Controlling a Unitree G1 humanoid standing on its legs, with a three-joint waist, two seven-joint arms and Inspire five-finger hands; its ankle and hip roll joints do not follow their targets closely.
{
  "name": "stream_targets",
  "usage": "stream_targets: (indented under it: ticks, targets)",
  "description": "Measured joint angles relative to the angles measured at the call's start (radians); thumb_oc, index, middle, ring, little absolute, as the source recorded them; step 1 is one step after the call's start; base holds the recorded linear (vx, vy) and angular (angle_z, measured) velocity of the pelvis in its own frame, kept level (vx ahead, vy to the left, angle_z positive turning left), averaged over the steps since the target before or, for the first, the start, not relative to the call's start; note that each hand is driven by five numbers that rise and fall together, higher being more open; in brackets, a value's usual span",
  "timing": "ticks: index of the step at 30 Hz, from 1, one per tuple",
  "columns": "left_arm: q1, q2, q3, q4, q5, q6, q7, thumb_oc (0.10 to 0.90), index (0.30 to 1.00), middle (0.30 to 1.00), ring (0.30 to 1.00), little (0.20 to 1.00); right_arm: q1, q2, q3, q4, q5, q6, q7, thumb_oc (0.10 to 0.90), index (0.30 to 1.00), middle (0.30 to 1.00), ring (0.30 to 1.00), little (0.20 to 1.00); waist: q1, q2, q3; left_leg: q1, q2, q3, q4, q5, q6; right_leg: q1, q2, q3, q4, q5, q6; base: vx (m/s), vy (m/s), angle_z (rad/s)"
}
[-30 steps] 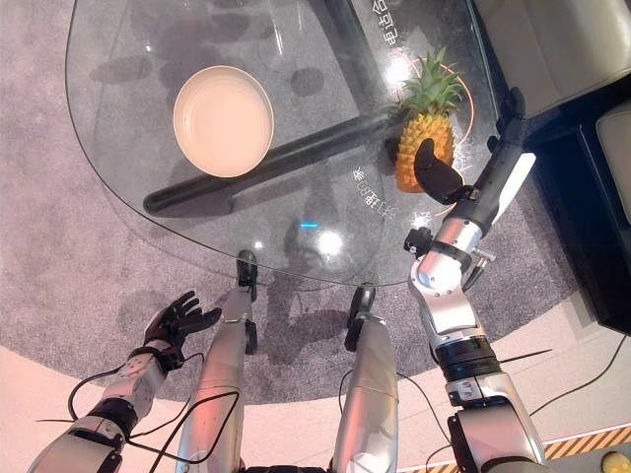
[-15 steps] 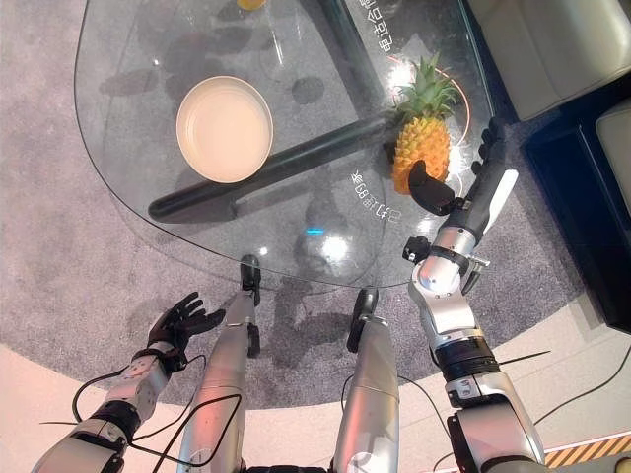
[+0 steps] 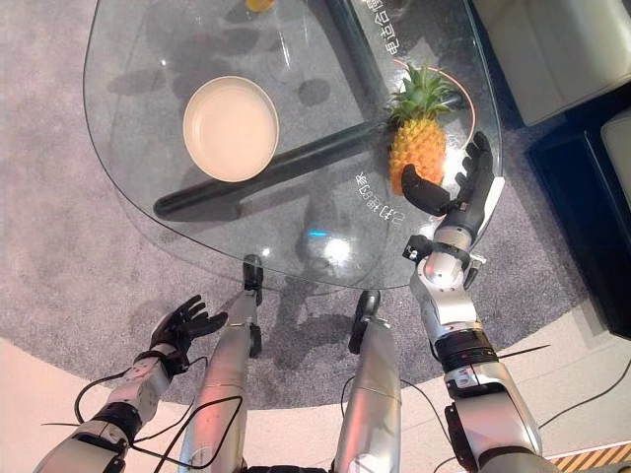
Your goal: Pick up the fruit to the plate
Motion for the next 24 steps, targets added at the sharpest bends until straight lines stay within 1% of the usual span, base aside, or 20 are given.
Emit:
stream_targets:
  ticks: [8, 11, 24]
  targets:
    - [0.000, 0.000, -0.001, -0.001, 0.003, 0.001, 0.000, 0.800, 0.900, 0.900, 0.900, 0.900, -0.014, 0.001, 0.020, 0.003, -0.001, 0.006, 0.021, 0.800, 0.900, 0.900, 0.900, 0.900, 0.000, 0.000, 0.000, -0.001, -0.003, 0.000, -0.007, 0.005, 0.003, 0.000, -0.003, -0.003, -0.006, 0.000, 0.000, 0.00, 0.000, 0.00]
    - [0.000, 0.000, -0.001, -0.001, 0.003, 0.001, 0.000, 0.800, 0.900, 0.900, 0.900, 0.900, -0.027, 0.002, 0.039, 0.002, -0.001, 0.028, 0.024, 0.800, 0.900, 0.900, 0.900, 0.900, 0.001, 0.000, 0.000, -0.001, -0.003, 0.000, -0.007, 0.007, 0.001, 0.000, -0.003, -0.004, -0.007, 0.000, 0.001, 0.00, 0.000, 0.00]
    - [0.000, -0.007, -0.004, 0.000, 0.004, 0.001, 0.000, 0.800, 0.900, 0.900, 0.900, 0.900, -0.029, 0.017, 0.042, -0.003, -0.006, 0.117, 0.070, 0.800, 0.900, 0.900, 0.900, 0.900, 0.002, 0.001, 0.000, 0.000, -0.003, -0.001, -0.008, 0.007, 0.001, 0.000, -0.004, -0.004, -0.002, 0.000, 0.001, 0.00, 0.000, 0.00]
